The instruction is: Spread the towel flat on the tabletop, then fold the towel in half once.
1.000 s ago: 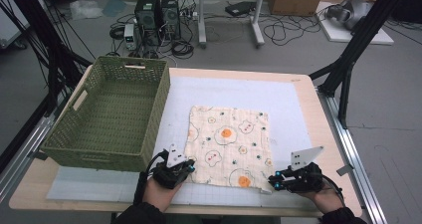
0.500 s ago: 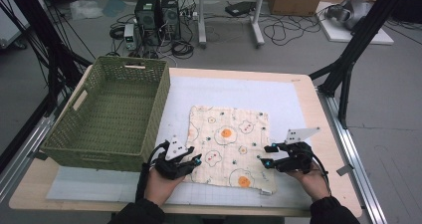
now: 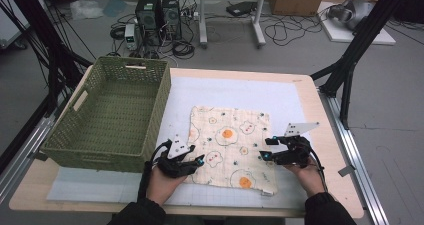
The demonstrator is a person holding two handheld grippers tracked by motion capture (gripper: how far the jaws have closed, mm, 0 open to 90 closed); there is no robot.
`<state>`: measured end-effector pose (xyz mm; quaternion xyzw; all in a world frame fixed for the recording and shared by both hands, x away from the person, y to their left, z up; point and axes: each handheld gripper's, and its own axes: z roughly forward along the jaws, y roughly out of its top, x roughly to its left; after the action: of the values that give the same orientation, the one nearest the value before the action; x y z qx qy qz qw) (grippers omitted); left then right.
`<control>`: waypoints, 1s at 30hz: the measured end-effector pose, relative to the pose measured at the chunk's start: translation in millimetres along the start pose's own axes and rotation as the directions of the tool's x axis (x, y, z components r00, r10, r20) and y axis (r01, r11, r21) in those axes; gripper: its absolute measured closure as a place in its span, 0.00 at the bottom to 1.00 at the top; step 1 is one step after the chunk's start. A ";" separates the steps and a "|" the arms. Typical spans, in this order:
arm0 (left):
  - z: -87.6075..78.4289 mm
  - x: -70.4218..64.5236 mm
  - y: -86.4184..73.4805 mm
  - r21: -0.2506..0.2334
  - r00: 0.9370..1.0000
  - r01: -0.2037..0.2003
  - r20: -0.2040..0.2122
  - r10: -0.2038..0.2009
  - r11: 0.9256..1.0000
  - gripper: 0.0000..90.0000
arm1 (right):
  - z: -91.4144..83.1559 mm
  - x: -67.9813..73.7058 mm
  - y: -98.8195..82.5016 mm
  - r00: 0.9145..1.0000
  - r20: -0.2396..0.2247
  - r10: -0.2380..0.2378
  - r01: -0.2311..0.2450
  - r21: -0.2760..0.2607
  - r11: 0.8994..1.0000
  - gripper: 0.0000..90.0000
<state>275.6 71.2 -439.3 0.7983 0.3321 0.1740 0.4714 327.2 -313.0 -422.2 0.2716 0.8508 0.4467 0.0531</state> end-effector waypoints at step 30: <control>-1.6 0.5 0.1 -0.008 1.000 -0.010 -0.007 0.010 1.000 0.58 | -1.1 2.2 -5.4 1.000 0.013 -0.023 0.022 0.034 0.999 0.42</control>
<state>275.1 72.5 -438.5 0.7974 0.3293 0.1805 0.4724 322.8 -315.1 -425.4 0.2658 0.8610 0.4296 0.0593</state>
